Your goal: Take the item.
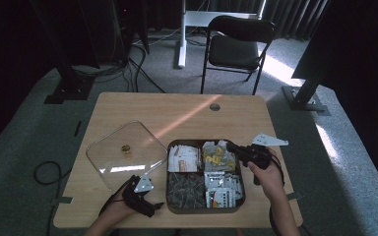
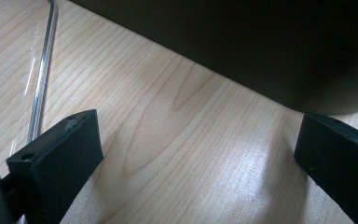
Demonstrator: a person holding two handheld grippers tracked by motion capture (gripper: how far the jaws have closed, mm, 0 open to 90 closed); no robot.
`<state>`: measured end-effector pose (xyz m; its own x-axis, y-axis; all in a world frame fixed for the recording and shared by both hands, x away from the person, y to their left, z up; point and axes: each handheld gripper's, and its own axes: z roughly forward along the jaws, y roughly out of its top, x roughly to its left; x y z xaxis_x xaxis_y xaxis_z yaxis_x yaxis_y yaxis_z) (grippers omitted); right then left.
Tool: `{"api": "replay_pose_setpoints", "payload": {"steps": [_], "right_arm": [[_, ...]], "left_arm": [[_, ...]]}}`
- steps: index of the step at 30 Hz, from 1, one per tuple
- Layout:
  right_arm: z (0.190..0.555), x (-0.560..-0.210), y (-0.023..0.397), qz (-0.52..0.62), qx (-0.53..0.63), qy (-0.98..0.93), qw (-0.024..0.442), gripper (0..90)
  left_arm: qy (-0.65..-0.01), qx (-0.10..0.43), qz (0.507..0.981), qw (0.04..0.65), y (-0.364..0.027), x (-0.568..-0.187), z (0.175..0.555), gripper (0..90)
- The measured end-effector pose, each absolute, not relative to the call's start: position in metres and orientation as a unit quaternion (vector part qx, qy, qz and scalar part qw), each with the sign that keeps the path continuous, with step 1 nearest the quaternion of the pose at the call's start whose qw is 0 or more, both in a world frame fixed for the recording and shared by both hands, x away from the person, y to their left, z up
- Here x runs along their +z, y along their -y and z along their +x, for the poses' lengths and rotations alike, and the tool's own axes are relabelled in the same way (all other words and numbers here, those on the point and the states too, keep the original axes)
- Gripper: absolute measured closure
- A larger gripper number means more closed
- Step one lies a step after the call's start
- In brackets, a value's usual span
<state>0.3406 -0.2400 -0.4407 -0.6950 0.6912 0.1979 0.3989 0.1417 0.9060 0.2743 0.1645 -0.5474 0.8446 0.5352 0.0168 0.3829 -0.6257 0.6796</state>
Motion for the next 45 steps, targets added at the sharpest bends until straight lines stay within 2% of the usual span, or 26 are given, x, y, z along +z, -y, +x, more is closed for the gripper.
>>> {"api": "replay_pose_setpoints", "payload": {"steps": [30,45], "right_arm": [[0.346,-0.398,0.305,0.419,0.571,-0.676,0.203,90.0],[0.347,-0.403,0.343,0.461,0.56,-0.653,0.218,90.0]], "left_arm": [[-0.256,0.109,0.895,0.348,-0.165,-0.547,0.274,0.7],[-0.257,0.109,0.895,0.348,-0.165,-0.547,0.274,0.7]]}}
